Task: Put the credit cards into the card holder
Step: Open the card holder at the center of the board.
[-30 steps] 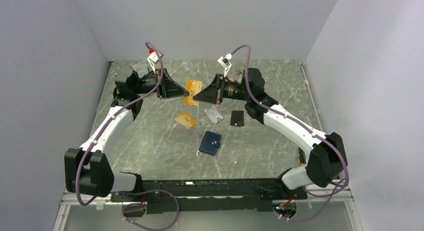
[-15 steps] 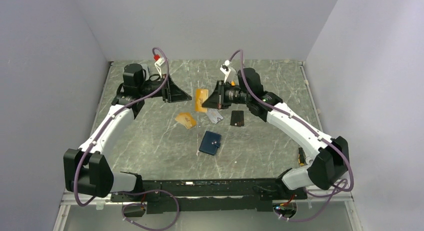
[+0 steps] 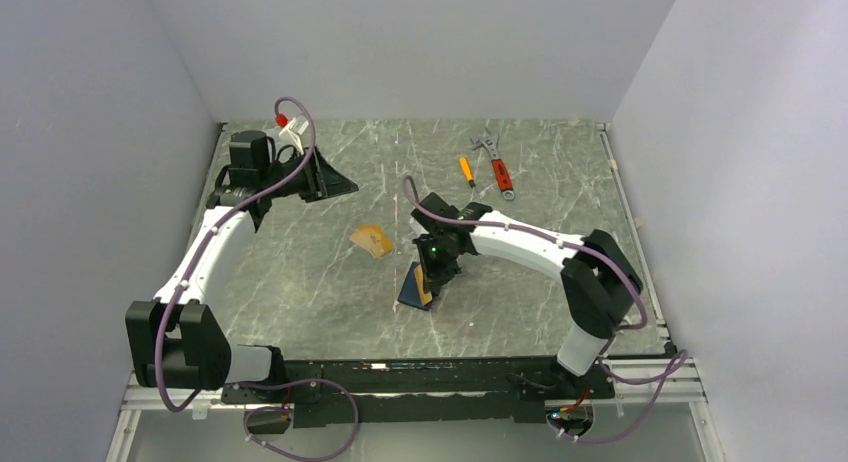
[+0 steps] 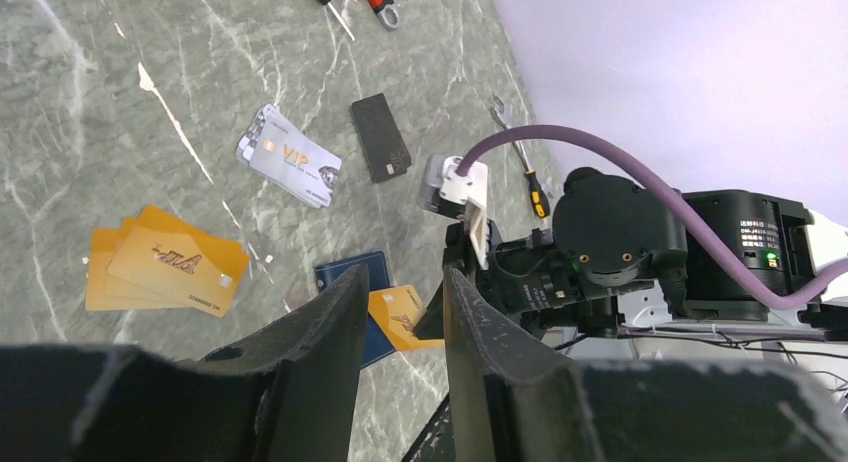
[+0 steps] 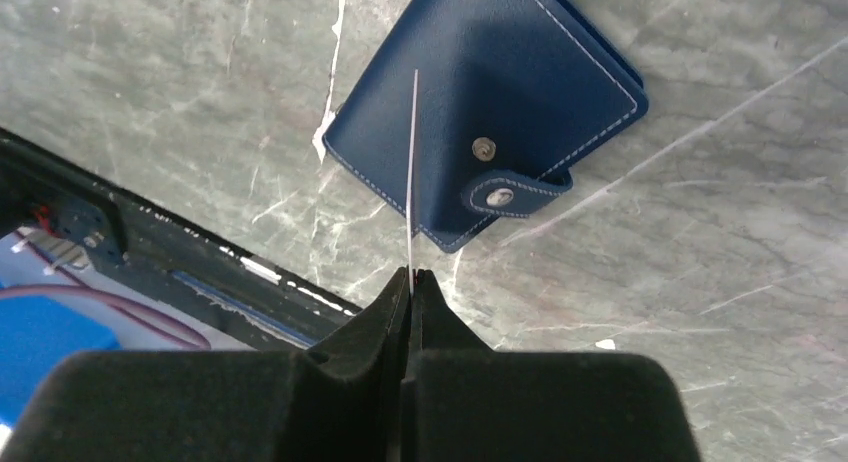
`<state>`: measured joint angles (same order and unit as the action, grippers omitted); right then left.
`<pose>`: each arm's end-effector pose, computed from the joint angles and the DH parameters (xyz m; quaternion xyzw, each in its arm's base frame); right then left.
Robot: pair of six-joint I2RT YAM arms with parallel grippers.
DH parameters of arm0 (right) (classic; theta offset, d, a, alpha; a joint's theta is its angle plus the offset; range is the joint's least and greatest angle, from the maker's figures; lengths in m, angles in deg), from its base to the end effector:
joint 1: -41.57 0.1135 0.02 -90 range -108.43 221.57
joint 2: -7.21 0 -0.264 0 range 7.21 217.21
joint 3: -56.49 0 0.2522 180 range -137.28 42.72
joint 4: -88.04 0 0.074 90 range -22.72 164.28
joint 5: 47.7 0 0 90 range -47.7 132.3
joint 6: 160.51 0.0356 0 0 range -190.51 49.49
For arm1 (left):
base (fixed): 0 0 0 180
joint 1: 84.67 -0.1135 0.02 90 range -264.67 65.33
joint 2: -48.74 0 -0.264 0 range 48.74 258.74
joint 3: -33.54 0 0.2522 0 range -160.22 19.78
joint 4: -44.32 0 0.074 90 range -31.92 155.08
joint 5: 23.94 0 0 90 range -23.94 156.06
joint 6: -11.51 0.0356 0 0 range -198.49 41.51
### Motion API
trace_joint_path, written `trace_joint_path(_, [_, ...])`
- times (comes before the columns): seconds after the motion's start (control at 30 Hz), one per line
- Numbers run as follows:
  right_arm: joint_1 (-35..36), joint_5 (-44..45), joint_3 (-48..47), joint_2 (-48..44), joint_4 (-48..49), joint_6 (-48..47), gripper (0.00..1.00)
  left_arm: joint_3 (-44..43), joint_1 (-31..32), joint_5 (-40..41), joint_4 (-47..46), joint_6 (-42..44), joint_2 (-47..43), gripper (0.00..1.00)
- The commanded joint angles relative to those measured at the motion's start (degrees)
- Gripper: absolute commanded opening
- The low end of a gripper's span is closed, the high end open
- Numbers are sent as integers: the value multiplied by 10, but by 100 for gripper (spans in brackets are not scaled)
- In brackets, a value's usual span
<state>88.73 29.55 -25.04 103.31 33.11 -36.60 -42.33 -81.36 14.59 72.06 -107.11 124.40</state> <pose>0.2188 0.2475 0.2107 -0.1325 0.9691 0.1980 0.0634 0.2900 -0.0447 0.3257 0.0509 0.8009 -0.4854 0.3470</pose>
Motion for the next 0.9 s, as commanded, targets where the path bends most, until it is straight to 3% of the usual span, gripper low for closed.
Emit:
trace_joint_path(0.0, [12,46,-62,35,-53,-12,0,-1,1,17,9,18,-16,38])
trace_joint_path(0.57, [-7,90,-4,-12,-65,2,0,-8,35,83,67,75,-28,38])
trace_joint_path(0.73, [-12,98,22,-34,-58,13,0,-31,90,113,105,134,-19,39])
trace_joint_path(0.87, [-19,95,53,-47,-36,25,0,-45,173,142,145,216,1,41])
